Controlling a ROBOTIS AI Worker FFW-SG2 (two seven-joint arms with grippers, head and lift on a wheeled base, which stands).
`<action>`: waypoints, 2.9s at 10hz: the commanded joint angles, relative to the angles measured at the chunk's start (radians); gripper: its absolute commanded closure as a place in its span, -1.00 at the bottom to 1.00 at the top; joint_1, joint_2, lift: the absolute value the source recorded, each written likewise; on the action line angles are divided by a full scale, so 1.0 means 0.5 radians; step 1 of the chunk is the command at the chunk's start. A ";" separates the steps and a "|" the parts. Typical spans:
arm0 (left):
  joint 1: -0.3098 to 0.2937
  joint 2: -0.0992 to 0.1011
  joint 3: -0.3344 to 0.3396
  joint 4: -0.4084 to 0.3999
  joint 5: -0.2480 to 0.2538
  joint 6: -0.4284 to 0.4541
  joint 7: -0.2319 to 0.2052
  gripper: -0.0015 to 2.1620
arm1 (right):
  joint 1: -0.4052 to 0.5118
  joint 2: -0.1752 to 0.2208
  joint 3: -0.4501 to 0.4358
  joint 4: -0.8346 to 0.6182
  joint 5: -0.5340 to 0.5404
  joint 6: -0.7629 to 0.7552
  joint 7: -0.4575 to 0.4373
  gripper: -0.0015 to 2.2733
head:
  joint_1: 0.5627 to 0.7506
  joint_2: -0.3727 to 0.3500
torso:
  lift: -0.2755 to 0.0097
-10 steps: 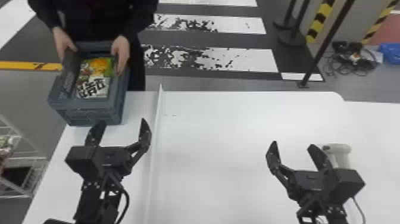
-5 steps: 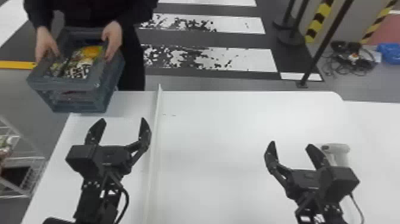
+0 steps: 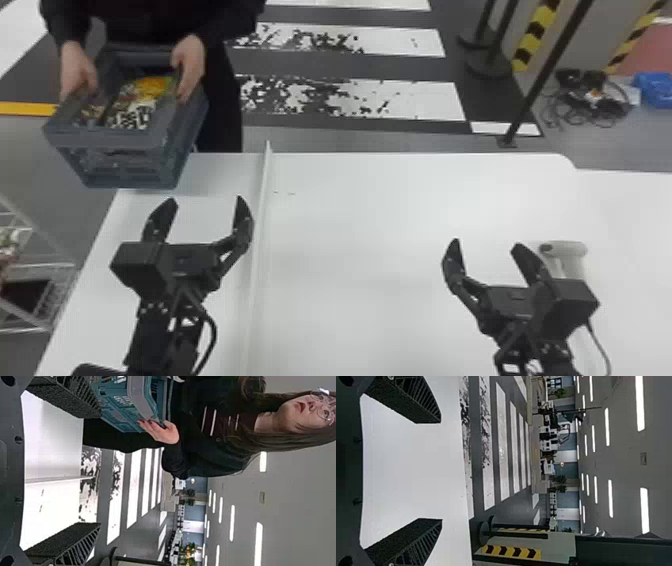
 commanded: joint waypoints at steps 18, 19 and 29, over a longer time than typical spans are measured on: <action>0.000 0.000 -0.003 0.000 -0.006 0.005 0.000 -1.00 | 0.003 -0.003 0.038 0.011 -0.009 0.013 -0.009 -0.98 | 0.41 -0.02 | 0.73; -0.003 0.000 -0.003 0.003 -0.006 0.005 -0.003 -1.00 | 0.003 -0.003 0.038 0.011 -0.009 0.019 -0.012 -0.98 | 0.41 -0.02 | 0.73; -0.006 0.000 -0.003 0.003 -0.006 0.005 -0.003 -1.00 | 0.000 0.000 0.041 0.020 -0.003 -0.017 -0.012 -0.99 | 0.41 -0.02 | 0.73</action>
